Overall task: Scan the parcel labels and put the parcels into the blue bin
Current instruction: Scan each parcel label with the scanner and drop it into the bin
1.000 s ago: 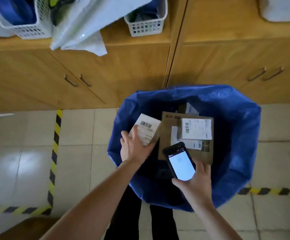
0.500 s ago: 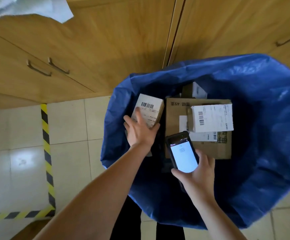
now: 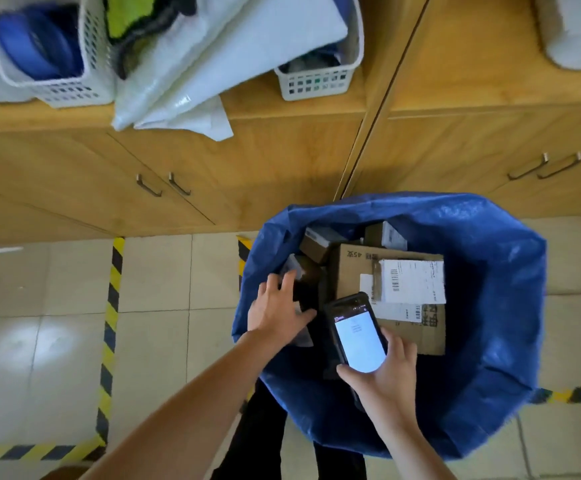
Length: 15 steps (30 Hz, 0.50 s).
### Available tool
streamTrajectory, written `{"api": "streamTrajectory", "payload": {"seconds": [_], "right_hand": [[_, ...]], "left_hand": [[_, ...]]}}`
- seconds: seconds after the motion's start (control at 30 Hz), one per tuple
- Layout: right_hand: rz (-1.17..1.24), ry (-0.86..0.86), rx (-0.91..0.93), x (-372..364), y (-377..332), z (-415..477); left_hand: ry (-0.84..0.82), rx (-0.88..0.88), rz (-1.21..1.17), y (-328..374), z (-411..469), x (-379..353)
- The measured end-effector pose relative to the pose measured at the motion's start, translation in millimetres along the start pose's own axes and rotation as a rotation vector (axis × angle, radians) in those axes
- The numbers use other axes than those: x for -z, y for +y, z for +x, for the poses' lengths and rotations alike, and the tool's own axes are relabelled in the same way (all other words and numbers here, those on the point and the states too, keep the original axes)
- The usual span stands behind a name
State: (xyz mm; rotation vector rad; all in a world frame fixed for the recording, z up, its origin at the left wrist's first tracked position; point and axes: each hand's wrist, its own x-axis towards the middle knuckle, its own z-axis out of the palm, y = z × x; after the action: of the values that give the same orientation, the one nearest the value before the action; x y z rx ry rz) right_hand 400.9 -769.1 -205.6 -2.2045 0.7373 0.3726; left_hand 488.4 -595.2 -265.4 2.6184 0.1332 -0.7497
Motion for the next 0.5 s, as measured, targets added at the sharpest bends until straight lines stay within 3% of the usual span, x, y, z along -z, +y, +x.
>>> {"api": "streamTrajectory", "payload": {"seconds": [0.2,0.5], "right_hand": [[-0.044,-0.131,0.160,29.4,-26.5,-44.4],[-0.200,-0.424,0.580,65.8,-54.0,-127.1]], "left_hand": [[0.110,0.038,-0.031,-18.2,-85.3,54.5],[0.467,0.379,-0.259,-34.1,-273.7,80.1]]}}
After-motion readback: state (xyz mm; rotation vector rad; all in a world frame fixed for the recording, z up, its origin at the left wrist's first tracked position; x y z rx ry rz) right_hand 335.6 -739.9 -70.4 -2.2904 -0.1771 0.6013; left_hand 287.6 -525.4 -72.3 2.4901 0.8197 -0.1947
